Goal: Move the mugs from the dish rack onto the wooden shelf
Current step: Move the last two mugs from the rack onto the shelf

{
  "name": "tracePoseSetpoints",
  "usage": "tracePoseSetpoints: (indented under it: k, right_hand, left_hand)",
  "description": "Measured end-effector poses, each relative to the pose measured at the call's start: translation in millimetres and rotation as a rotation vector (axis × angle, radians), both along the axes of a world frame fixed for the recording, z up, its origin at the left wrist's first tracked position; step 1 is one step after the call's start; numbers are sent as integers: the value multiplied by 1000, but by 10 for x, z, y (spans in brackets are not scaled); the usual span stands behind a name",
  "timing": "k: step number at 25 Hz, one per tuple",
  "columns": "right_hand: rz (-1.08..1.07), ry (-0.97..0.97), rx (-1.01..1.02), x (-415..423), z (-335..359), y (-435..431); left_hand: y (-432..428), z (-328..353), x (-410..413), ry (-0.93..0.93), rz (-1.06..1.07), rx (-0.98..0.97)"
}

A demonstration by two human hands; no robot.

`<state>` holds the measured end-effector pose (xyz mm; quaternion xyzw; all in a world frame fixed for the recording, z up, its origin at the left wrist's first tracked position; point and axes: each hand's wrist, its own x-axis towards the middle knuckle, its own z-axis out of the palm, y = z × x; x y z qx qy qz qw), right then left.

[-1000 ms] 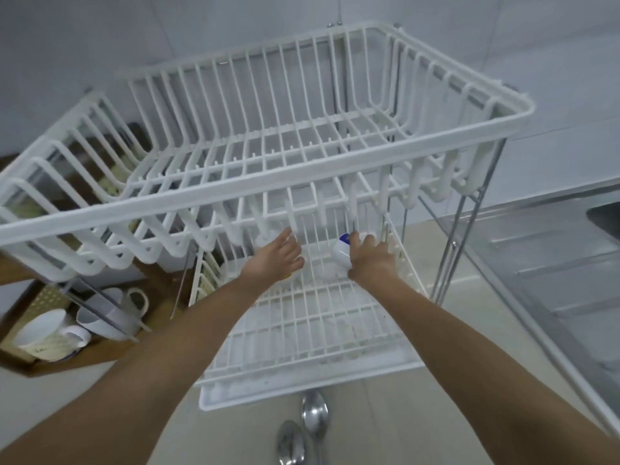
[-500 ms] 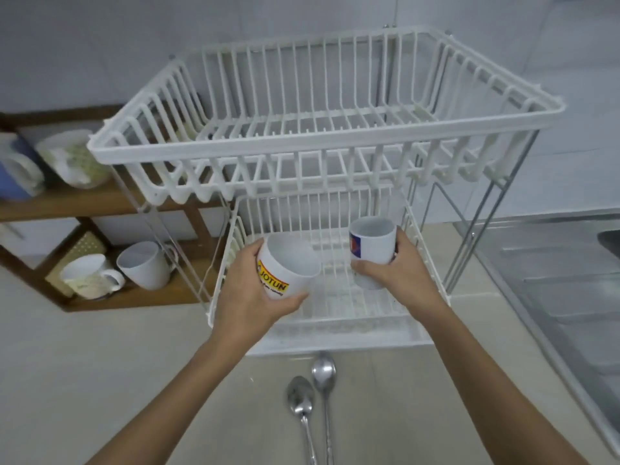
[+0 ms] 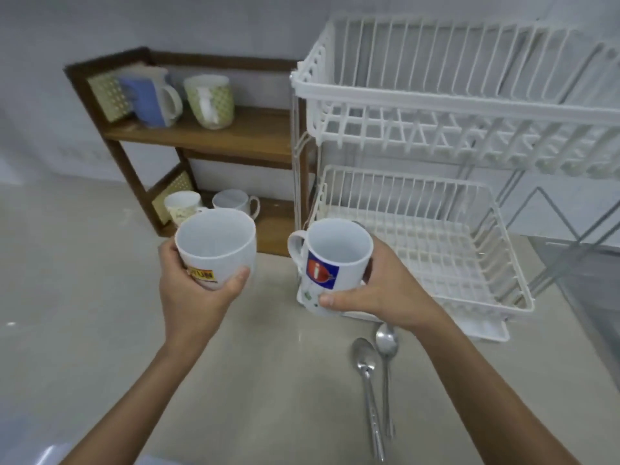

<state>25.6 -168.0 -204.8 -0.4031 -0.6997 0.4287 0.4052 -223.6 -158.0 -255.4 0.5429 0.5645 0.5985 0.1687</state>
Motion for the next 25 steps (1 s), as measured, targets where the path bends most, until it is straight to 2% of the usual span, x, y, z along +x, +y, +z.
tracePoseSetpoints:
  k: [5, 10, 14, 18, 25]
  right_hand:
    - [-34, 85, 56, -969, 109, 214]
    - [-374, 141, 134, -1729, 294, 858]
    - [-667, -16, 206, -1908, 581, 1630]
    - [-890, -169, 128, -1844, 748, 2302]
    - [-955, -127, 5, -1634, 696, 2883]
  left_hand:
    - [417, -58, -578, -97, 97, -103]
    - [925, -52, -898, -35, 38, -176]
    - [1253, -66, -955, 42, -98, -212]
    - [1545, -112, -937, 150, -129, -252]
    - [1808, -228, -919, 154, -180, -286]
